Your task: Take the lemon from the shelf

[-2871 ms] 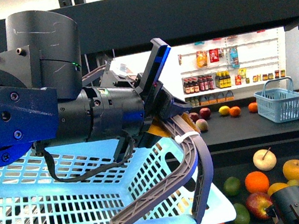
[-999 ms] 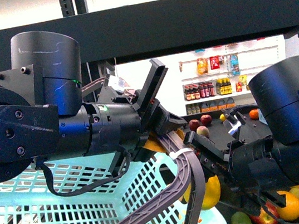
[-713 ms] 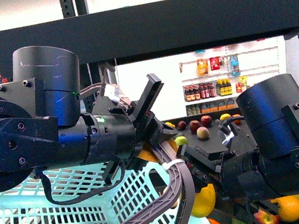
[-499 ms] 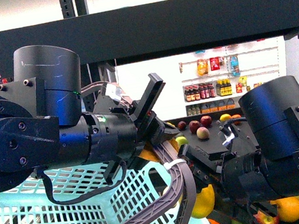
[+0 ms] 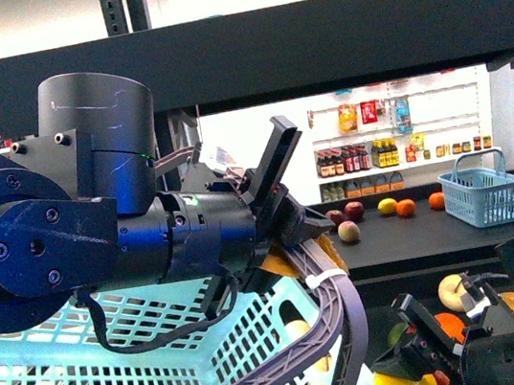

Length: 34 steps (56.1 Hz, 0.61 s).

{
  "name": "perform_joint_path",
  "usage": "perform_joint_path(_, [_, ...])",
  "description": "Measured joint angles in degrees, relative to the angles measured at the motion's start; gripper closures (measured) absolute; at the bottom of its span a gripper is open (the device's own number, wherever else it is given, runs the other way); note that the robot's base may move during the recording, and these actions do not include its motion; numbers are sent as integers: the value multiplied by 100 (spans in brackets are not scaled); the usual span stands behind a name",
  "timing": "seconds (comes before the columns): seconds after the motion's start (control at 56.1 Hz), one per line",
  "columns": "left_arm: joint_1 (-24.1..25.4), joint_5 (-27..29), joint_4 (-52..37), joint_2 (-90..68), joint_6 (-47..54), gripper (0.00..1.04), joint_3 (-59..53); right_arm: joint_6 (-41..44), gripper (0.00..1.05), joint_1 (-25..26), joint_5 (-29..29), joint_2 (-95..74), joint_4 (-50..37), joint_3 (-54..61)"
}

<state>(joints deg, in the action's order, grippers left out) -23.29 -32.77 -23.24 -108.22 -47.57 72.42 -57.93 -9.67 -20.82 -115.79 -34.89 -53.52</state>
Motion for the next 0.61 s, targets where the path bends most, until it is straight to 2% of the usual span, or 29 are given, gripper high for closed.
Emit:
perform_joint_path(0.071, [0, 9, 0, 0, -13, 97, 0, 2, 43, -35, 61, 0, -61, -4])
perform_joint_path(0.178, [2, 7, 0, 2, 33, 97, 0, 2, 51, -92, 101, 2, -52, -20])
perform_joint_path(0.571, [9, -7, 0, 0, 26, 97, 0, -42, 51, -435, 177, 2, 310, -452])
perform_joint_path(0.606, [9, -7, 0, 2, 17, 97, 0, 24, 46, -483, 177, 7, 308, -452])
